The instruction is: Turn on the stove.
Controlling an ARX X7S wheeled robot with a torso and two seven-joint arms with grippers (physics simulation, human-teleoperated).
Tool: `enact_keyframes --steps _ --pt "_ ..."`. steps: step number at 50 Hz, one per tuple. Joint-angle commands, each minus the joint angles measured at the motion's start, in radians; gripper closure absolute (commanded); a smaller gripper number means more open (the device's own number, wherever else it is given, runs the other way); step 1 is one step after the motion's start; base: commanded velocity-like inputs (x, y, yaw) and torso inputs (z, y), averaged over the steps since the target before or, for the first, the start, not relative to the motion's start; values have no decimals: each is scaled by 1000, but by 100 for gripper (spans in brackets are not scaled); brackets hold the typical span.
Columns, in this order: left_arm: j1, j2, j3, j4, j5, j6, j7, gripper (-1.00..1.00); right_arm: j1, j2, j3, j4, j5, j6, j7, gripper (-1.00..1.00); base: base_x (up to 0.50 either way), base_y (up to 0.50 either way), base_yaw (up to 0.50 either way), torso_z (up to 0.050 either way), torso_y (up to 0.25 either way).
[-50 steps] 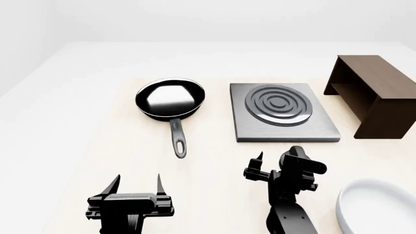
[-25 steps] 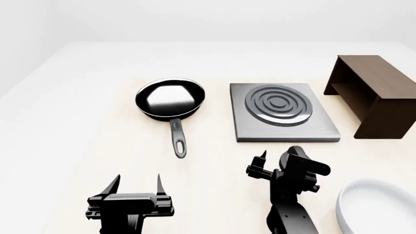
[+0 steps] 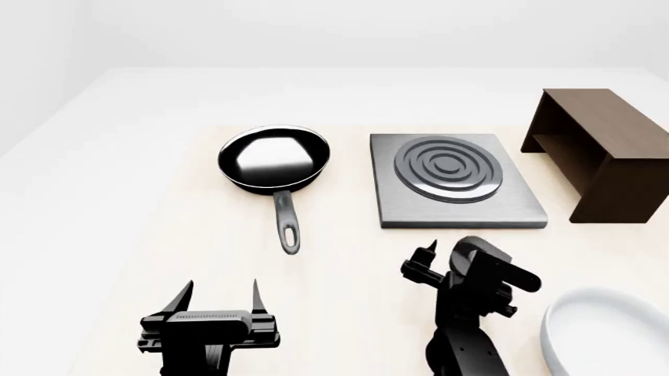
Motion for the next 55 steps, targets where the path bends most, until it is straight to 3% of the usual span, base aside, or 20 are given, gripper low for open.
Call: enact_keyframes --steps 1,45,55 --pt "-2 -4 5 0 -4 0 -4 -100 -1 15 36 2 8 -27 53 -100 0 0 0 0 0" --pt "-6 -16 22 -1 -16 6 -20 -100 -25 23 -24 -10 13 -61 73 -100 0 0 0 0 0" --pt "-7 -19 25 -3 -18 9 -23 -100 -89 42 -37 -168 37 -6 114 -100 0 0 0 0 0"
